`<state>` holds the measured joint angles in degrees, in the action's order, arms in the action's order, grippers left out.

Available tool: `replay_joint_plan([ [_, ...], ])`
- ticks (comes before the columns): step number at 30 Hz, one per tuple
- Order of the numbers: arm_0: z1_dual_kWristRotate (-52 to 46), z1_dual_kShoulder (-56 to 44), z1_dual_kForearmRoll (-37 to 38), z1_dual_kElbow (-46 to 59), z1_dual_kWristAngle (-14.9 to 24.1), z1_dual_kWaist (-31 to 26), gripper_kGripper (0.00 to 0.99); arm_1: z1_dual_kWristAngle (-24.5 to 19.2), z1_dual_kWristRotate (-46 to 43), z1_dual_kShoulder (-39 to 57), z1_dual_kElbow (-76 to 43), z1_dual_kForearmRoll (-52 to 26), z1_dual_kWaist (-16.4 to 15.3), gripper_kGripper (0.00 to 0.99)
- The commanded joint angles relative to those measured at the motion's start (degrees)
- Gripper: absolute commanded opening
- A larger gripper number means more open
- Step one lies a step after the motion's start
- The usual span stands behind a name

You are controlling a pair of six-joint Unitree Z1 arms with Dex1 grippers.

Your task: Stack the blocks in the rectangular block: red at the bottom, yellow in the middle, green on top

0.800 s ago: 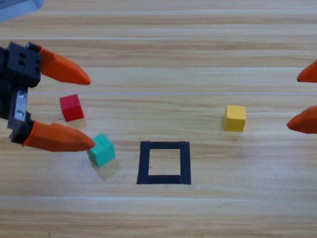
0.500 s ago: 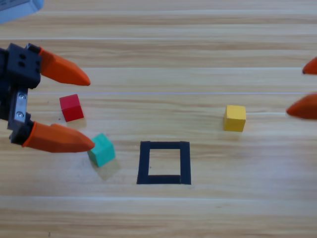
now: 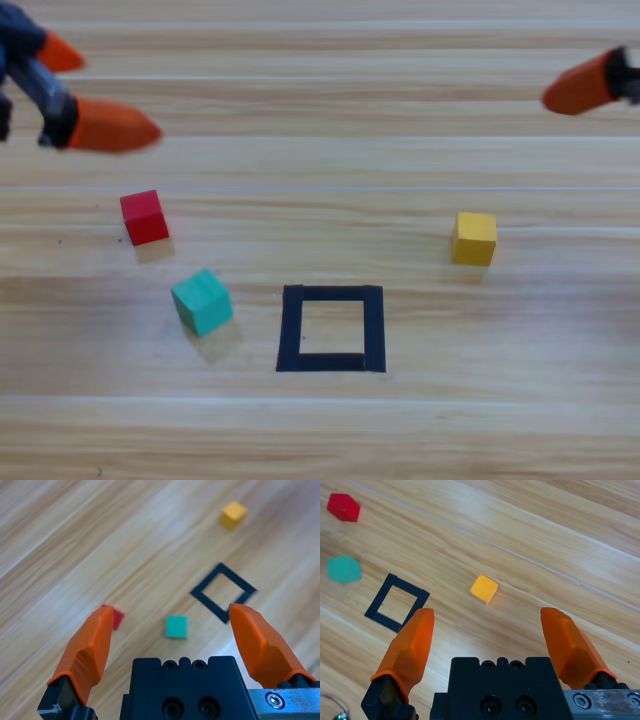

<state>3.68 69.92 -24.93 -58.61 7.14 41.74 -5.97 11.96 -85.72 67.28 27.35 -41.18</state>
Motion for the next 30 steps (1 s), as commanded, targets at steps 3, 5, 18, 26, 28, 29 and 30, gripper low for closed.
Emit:
replay_joint_plan([
  [3,-17.6,0.7,1.8,1.3,16.2,-0.5,0.962,-4.1,5.5,-13.2,6.3,1.0,0.9,0.936],
  [5,-21.1,1.1,1.8,1.2,16.8,-1.2,0.962,-4.1,5.5,-15.6,8.6,3.2,0.9,0.934],
  [18,-42.1,19.6,-11.5,-10.7,13.3,-2.6,0.962,-4.5,21.0,-40.5,38.5,32.4,0.9,0.988],
  [26,-45.8,33.3,-21.1,-23.3,5.1,-7.5,0.971,-3.9,25.0,-45.3,40.6,33.9,0.9,0.983],
  [28,-47.5,34.4,-21.1,-23.6,4.6,-8.5,0.974,-3.9,25.3,-46.5,40.8,33.9,0.9,0.982],
  [29,-49.1,35.1,-21.1,-23.7,4.6,-9.1,0.98,-3.4,25.7,-47.1,40.9,33.9,1.0,0.98],
  [30,-49.7,36.2,-21.2,-24.3,4.6,-9.6,0.98,-2.4,26.0,-47.5,41.0,33.9,1.0,0.977],
])
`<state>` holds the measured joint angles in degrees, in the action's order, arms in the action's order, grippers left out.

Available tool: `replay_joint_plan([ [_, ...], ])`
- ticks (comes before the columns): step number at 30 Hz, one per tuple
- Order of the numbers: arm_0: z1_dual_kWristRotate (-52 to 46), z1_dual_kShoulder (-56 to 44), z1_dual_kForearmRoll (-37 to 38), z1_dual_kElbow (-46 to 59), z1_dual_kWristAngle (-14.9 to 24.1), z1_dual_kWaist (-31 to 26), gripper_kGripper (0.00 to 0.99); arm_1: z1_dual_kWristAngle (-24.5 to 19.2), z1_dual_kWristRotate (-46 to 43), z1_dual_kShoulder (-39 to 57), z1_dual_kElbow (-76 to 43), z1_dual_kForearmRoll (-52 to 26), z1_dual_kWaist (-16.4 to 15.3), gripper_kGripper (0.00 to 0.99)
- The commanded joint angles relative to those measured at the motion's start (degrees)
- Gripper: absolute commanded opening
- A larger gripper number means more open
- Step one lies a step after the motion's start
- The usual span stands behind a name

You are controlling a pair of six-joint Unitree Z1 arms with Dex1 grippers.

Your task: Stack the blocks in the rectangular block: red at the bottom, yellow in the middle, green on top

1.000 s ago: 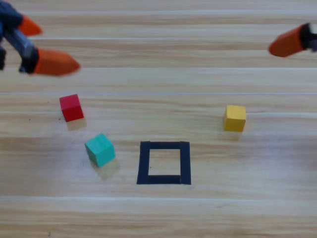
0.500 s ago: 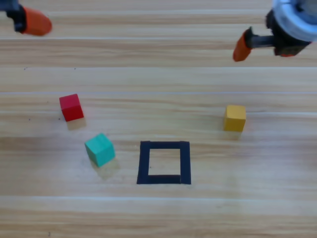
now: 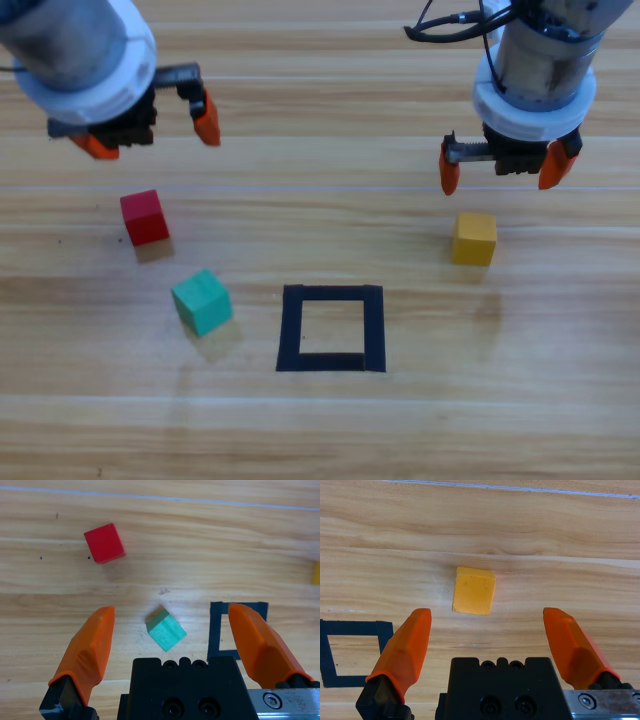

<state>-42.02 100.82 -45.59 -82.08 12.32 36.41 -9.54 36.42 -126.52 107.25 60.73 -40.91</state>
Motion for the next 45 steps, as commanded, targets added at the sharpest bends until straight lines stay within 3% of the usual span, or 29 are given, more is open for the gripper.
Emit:
replay_joint_plan([
  [1,-4.4,6.4,-1.1,-1.6,-0.5,-4.7,0.98,2.0,2.1,-7.3,1.3,0.5,0.8,0.977],
  [5,-5.4,11.2,-4.5,-6.3,-0.8,-7.1,0.977,5.9,2.7,-9.7,2.4,0.5,1.4,0.95],
  [14,-8.7,20.8,-11.9,-15.8,0.2,-10.2,0.979,5.9,4.1,-12.3,3.7,0.4,2.5,0.948],
  [24,-8.0,24.3,-12.5,-17.2,-1.7,-13.5,0.977,6.2,6.1,-14.0,3.9,0.4,3.9,0.92],
  [30,-6.4,26.7,-12.5,-17.8,-5.5,-16.4,0.976,6.7,6.1,-14.0,3.9,0.0,4.0,0.778],
  [33,-6.0,27.9,-12.4,-17.7,-6.3,-16.8,0.977,7.5,5.7,-14.1,3.5,-0.9,4.1,0.509],
  [39,-6.0,29.5,-12.2,-17.8,-6.7,-16.9,0.977,7.6,5.1,-13.8,2.9,-1.6,4.2,0.314],
  [42,-6.0,30.1,-11.9,-17.7,-6.7,-16.9,0.977,7.7,4.7,-12.6,2.0,-2.1,4.2,0.161],
  [45,-5.8,30.8,-11.5,-17.6,-6.9,-16.8,0.974,7.3,4.4,-10.0,0.3,-2.5,4.2,0.16],
])
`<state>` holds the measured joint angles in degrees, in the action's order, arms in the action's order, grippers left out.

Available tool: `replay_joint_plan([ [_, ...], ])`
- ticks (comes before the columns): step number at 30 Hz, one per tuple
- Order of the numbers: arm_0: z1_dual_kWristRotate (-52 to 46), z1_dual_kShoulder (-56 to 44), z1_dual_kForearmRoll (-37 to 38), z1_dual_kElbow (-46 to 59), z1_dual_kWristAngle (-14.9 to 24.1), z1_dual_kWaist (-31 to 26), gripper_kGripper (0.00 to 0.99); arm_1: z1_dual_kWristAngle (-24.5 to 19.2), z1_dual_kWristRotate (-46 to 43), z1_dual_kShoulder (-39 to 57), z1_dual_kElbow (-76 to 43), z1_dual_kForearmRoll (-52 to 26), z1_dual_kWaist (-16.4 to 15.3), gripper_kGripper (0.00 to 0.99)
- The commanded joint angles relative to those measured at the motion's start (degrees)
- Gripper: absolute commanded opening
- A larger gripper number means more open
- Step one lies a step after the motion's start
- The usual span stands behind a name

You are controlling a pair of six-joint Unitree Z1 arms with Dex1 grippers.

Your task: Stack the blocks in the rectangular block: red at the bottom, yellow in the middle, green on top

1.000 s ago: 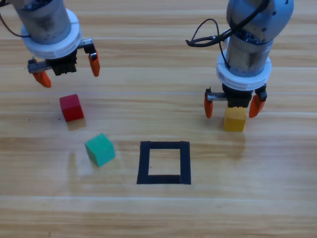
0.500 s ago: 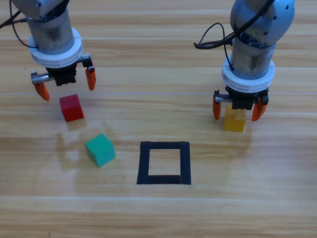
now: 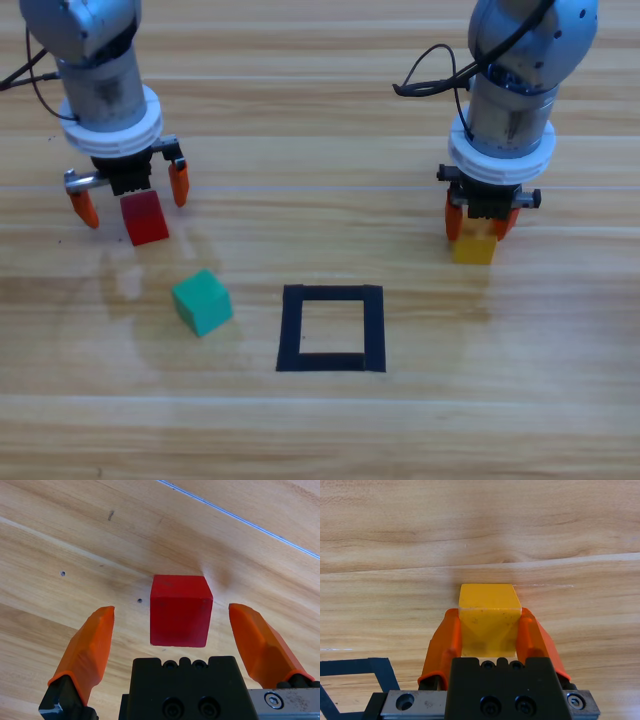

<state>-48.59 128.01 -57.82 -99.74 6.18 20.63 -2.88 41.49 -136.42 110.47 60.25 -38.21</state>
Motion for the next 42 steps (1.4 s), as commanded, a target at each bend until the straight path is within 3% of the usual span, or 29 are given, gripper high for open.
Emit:
replay_joint_plan([
  [1,0.8,3.8,0.8,0.1,-0.8,-1.0,0.974,0.5,-1.1,1.4,-3.6,-2.0,1.5,0.16],
  [13,1.6,5.7,4.1,1.3,-2.1,-1.0,0.845,-0.9,-4.9,19.3,-13.5,-3.3,0.4,0.16],
  [21,2.4,5.5,6.4,3.7,-2.6,-1.0,0.483,-1.1,-6.0,21.6,-15.0,-3.6,-0.6,0.161],
  [28,4.9,3.4,6.2,3.9,-2.6,-0.7,0.337,-1.0,-6.5,22.3,-16.0,-4.1,-0.9,0.161],
  [29,5.7,2.7,6.2,4.1,-2.7,-0.6,0.29,-1.0,-6.6,22.5,-16.1,-4.2,-0.9,0.161],
  [30,6.5,0.6,6.0,5.1,-2.9,-0.4,0.15,-1.0,-6.7,23.0,-16.3,-4.3,-0.9,0.161],
  [31,7.5,-0.8,6.0,5.4,-3.3,-0.4,0.083,-1.0,-6.7,23.2,-16.4,-4.3,-0.9,0.161],
  [32,8.7,-2.3,5.9,5.4,-3.5,-0.4,0.078,-1.0,-6.9,23.5,-16.5,-4.3,-0.9,0.161],
  [42,20.0,-6.6,-11.6,-15.6,-4.2,9.0,0.0,-0.9,-7.3,23.7,-16.9,-4.3,-1.1,0.161],
])
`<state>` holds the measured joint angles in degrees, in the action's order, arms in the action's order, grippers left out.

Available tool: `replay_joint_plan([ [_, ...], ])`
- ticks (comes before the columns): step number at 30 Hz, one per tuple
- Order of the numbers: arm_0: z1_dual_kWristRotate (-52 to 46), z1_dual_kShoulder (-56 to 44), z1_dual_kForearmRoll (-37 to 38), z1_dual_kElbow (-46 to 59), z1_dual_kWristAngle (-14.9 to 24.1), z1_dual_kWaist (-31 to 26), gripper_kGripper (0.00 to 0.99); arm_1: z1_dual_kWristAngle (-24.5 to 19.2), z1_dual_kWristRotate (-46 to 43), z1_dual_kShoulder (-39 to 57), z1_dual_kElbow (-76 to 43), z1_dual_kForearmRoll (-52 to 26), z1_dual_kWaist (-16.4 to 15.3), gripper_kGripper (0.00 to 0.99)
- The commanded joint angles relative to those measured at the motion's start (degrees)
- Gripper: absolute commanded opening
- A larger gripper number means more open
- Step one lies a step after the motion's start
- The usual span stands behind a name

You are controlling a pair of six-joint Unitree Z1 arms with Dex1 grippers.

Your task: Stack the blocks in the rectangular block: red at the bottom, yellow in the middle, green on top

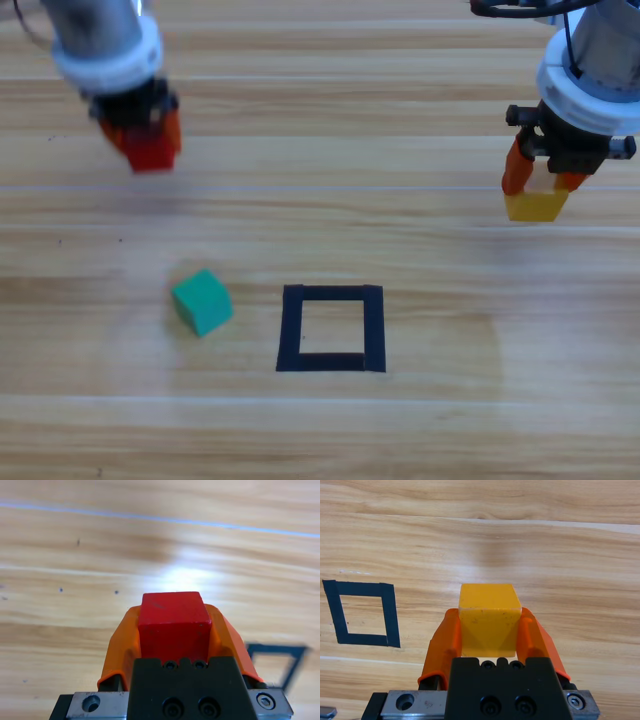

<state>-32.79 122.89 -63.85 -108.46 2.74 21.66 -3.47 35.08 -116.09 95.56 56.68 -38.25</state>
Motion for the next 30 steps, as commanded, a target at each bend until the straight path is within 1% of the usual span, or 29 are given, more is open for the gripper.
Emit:
replay_joint_plan([
  [1,5.5,-1.3,-6.1,-7.5,-1.3,9.4,0.0,-0.3,-0.9,3.3,-2.0,-0.7,-1.0,0.161],
  [6,9.8,0.2,-6.3,-9.3,-4.4,16.5,0.0,0.0,-1.2,3.5,-2.3,-0.7,-1.0,0.161],
  [9,9.2,0.5,-6.3,-9.6,-4.7,19.6,0.0,0.0,-1.4,3.5,-2.4,-0.7,-1.0,0.161],
  [15,-2.4,2.1,-6.4,-10.2,-2.5,23.8,0.0,0.1,-1.7,3.7,-2.7,-0.7,-1.0,0.161],
  [17,-8.8,3.3,-6.9,-9.9,-0.9,25.0,0.0,0.1,-1.8,3.7,-2.8,-0.7,-1.0,0.161],
  [23,-22.9,6.0,-7.7,-9.8,3.2,28.7,0.0,0.2,-2.0,3.3,-3.0,-0.8,-1.0,0.161],
  [27,-28.7,6.3,-7.9,-7.8,4.9,31.1,0.0,0.5,-2.1,3.1,-3.0,-0.9,-1.1,0.161],
  [30,-28.7,7.5,-7.9,-7.2,4.5,31.8,0.0,0.6,-2.3,2.8,-3.0,-1.0,-1.1,0.161],
])
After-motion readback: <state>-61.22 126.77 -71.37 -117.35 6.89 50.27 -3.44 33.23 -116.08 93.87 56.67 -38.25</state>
